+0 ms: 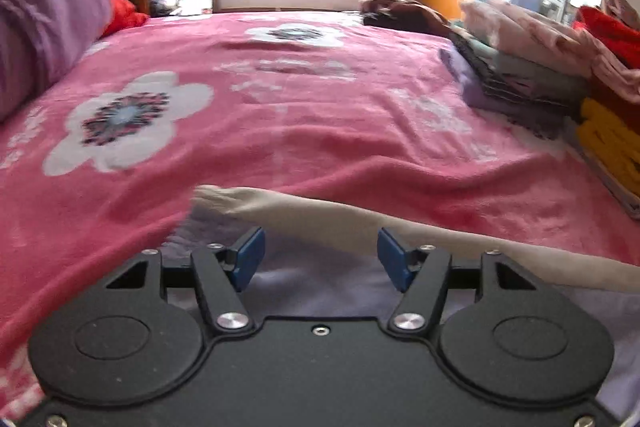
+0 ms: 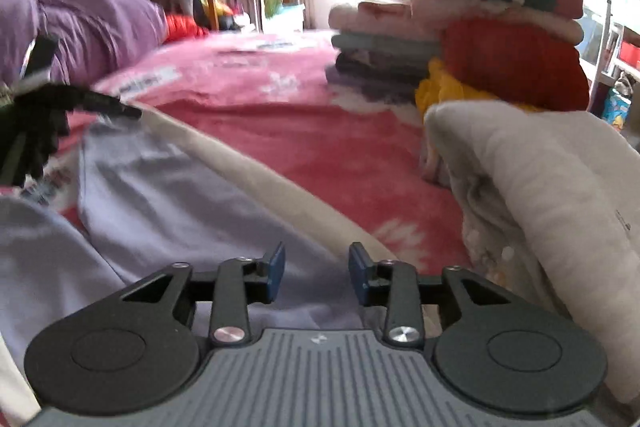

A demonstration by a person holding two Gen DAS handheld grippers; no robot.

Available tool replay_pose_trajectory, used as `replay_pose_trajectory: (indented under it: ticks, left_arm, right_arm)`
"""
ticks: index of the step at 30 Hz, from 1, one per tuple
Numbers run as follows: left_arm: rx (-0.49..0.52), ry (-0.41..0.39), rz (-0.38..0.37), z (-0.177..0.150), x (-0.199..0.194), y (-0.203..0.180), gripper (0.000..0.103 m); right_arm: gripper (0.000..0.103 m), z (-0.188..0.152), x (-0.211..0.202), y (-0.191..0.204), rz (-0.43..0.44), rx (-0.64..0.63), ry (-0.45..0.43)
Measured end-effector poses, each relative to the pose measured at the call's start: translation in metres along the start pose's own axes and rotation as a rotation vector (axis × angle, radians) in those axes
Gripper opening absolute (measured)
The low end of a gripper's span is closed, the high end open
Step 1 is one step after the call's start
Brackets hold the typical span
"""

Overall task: Fold clothes
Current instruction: 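Smooth the laid-out lavender garment flat with both open grippers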

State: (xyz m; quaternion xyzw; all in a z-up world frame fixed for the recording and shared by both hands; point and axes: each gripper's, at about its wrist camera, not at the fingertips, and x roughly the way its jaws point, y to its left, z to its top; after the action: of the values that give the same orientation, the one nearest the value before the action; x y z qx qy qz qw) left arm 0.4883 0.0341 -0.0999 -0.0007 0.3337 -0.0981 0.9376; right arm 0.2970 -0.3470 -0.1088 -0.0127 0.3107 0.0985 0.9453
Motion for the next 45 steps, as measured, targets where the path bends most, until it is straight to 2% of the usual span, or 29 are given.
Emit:
replay_pose_trajectory:
  ticks: [3, 4, 7, 11, 13, 16, 17, 18, 21, 24, 27, 29, 31, 34, 36, 37, 39, 41, 43, 45]
  left_arm:
    - [-0.037, 0.055, 0.014, -0.003, 0.015, 0.011, 0.061]
    - [-0.046, 0.092, 0.040, -0.007, 0.027, 0.013, 0.061]
    - [-0.084, 0.084, 0.072, -0.006, 0.045, 0.011, 0.072]
    - [-0.062, 0.077, 0.128, 0.006, 0.053, 0.000, 0.073]
    - [-0.064, 0.069, 0.122, 0.006, 0.048, 0.003, 0.073]
    - [-0.124, 0.001, 0.113, 0.009, 0.025, 0.016, 0.073]
    - [-0.121, -0.024, 0.131, 0.010, 0.013, 0.016, 0.073]
    - [-0.112, -0.037, 0.141, 0.008, 0.001, 0.016, 0.073]
    - [-0.083, -0.068, 0.160, 0.000, -0.036, 0.018, 0.073]
    - [-0.033, -0.073, 0.159, -0.017, -0.070, 0.014, 0.073]
    - [0.024, -0.084, 0.138, -0.045, -0.105, 0.001, 0.073]
    - [0.033, -0.087, 0.117, -0.068, -0.127, -0.013, 0.073]
    - [0.062, -0.081, 0.054, -0.091, -0.144, -0.033, 0.073]
    - [0.125, -0.086, -0.054, -0.125, -0.167, -0.073, 0.073]
    - [0.187, -0.072, -0.134, -0.151, -0.174, -0.104, 0.073]
    - [0.218, -0.064, -0.174, -0.164, -0.178, -0.119, 0.073]
    - [0.353, -0.084, -0.171, -0.197, -0.181, -0.142, 0.073]
    - [0.492, -0.105, -0.165, -0.230, -0.183, -0.165, 0.073]
    - [0.474, -0.081, -0.177, -0.223, -0.193, -0.160, 0.073]
    - [0.397, -0.122, -0.181, -0.214, -0.209, -0.138, 0.073]
  right_arm:
    - [0.042, -0.003, 0.009, -0.006, 0.012, 0.033, 0.047]
    - [0.042, -0.004, 0.013, -0.009, 0.018, 0.051, 0.068]
    - [0.042, -0.005, 0.021, -0.015, 0.026, 0.088, 0.102]
    - [0.041, -0.009, 0.022, -0.014, 0.020, 0.090, 0.102]
    - [0.040, -0.011, 0.021, -0.014, 0.017, 0.093, 0.097]
    - [0.040, -0.010, 0.015, -0.015, 0.008, 0.104, 0.070]
    - [0.041, -0.009, 0.012, -0.015, 0.006, 0.106, 0.061]
    - [0.043, -0.008, 0.007, -0.014, 0.003, 0.104, 0.051]
    - [0.060, -0.007, -0.014, -0.008, -0.035, 0.060, 0.022]
    - [0.060, -0.009, -0.035, 0.001, -0.071, -0.018, 0.018]
    - [0.058, -0.018, -0.059, 0.012, -0.055, -0.069, -0.002]
    - [0.049, -0.026, -0.074, 0.021, -0.034, -0.099, -0.012]
    - [0.044, -0.041, -0.075, 0.037, -0.006, -0.138, 0.024]
    - [0.043, -0.063, -0.077, 0.060, 0.035, -0.197, 0.079]
    - [0.042, -0.080, -0.077, 0.077, 0.048, -0.250, 0.127]
    - [0.042, -0.090, -0.075, 0.085, 0.018, -0.310, 0.163]
    - [0.042, -0.097, -0.087, 0.098, -0.024, -0.386, 0.140]
    - [0.042, -0.104, -0.097, 0.098, -0.036, -0.373, 0.133]
    - [0.042, -0.109, -0.106, 0.099, -0.054, -0.382, 0.111]
    - [0.042, -0.112, -0.113, 0.101, -0.071, -0.382, 0.074]
